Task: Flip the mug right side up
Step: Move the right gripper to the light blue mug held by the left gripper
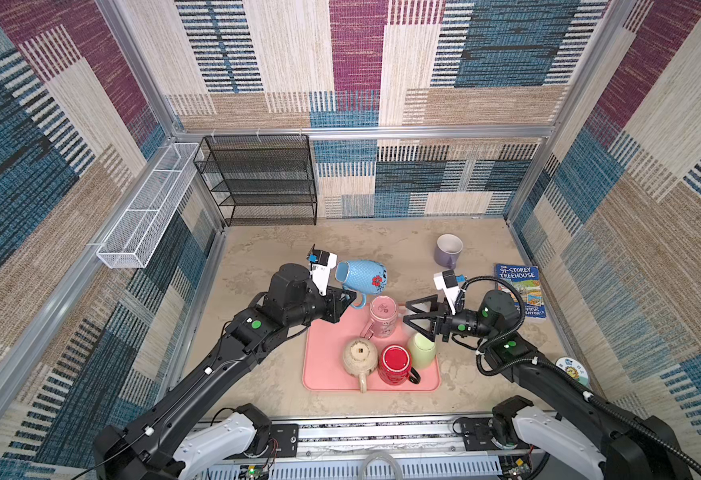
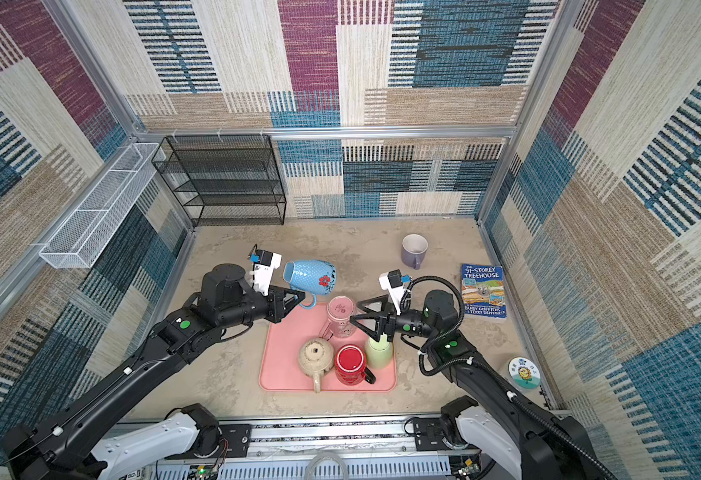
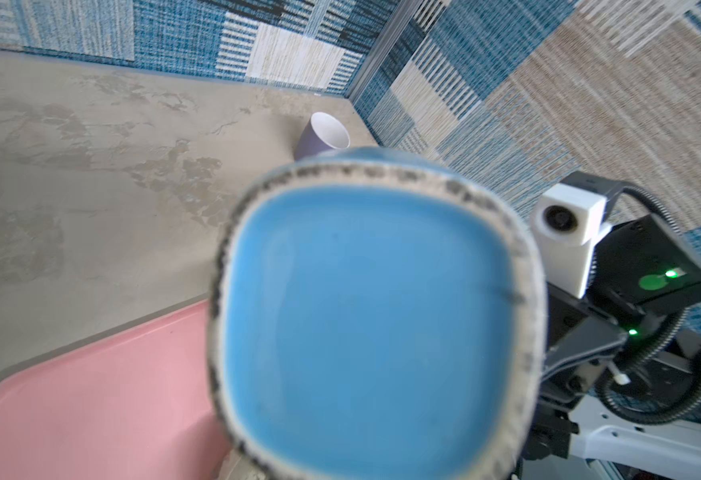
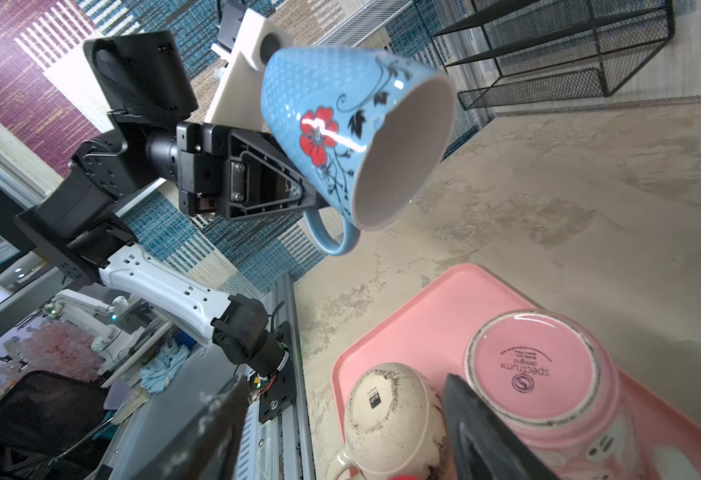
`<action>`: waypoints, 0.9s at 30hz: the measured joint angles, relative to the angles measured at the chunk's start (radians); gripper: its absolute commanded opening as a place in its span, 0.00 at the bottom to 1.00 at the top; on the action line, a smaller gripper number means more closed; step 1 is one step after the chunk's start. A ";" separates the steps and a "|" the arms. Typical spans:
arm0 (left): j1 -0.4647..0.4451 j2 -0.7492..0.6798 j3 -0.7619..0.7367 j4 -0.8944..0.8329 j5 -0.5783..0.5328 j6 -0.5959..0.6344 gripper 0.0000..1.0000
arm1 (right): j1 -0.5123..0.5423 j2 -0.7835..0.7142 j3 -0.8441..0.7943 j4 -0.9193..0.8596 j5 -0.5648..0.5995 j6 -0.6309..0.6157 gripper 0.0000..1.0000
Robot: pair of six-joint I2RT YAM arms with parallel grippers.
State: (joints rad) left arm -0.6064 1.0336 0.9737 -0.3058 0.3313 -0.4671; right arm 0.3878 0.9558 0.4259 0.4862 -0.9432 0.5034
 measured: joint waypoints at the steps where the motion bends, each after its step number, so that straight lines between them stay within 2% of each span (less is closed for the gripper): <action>1: 0.005 0.000 -0.003 0.028 0.018 -0.014 0.00 | 0.000 0.005 -0.006 0.027 -0.005 0.016 0.78; 11: 0.055 0.023 -0.041 0.255 0.142 -0.137 0.00 | 0.038 0.134 0.028 0.330 -0.051 0.188 0.78; 17: 0.068 0.047 -0.061 0.363 0.185 -0.202 0.00 | 0.060 0.211 0.083 0.448 -0.050 0.253 0.72; 27: 0.074 0.067 -0.097 0.524 0.222 -0.260 0.00 | 0.064 0.357 0.158 0.615 -0.032 0.396 0.71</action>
State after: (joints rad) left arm -0.5323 1.1007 0.8768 0.2180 0.5533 -0.7269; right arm 0.4519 1.3132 0.5835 1.1015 -0.9756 0.8993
